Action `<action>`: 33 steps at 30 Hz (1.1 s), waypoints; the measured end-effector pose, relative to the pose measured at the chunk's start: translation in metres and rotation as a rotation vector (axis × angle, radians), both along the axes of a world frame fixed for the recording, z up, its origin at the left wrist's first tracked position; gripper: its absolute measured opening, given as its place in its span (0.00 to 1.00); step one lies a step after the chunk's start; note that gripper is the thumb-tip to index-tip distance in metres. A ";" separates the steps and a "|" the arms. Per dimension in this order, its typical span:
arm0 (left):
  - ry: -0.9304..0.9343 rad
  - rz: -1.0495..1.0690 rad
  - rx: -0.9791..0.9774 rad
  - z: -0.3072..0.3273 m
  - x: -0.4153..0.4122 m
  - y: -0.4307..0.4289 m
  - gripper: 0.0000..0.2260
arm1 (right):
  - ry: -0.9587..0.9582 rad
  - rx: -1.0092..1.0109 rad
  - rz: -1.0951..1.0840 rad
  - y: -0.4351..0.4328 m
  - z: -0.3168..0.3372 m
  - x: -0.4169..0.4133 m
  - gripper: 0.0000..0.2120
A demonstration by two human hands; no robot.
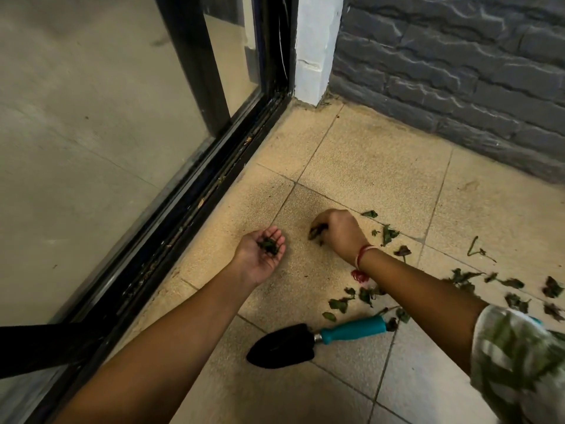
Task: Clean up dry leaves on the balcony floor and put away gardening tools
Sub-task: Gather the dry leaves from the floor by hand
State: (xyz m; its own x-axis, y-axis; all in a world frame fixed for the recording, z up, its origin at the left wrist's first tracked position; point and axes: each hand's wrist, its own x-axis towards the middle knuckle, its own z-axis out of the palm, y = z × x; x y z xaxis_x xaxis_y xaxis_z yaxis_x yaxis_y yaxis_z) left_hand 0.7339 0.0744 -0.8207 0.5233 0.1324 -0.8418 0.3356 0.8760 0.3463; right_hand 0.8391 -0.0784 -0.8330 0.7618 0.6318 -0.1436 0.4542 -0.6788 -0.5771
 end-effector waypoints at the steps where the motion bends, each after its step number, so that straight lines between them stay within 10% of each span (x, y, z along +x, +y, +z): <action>1: -0.002 -0.029 -0.006 0.001 0.000 -0.004 0.15 | 0.072 0.129 -0.102 0.003 0.010 -0.002 0.14; 12: -0.274 -0.085 -0.189 0.001 0.008 -0.024 0.16 | -0.056 -0.095 0.331 0.023 0.079 -0.070 0.24; 19: -0.239 -0.101 -0.151 0.002 0.016 -0.032 0.16 | 0.078 0.204 -0.053 -0.026 0.068 -0.036 0.16; 24: -0.210 -0.047 -0.188 -0.004 0.019 -0.039 0.17 | 0.008 -0.250 -0.339 -0.078 -0.002 0.021 0.32; 33: -0.184 0.004 -0.176 -0.002 0.023 -0.045 0.18 | -0.075 -0.337 0.278 -0.068 -0.018 -0.039 0.29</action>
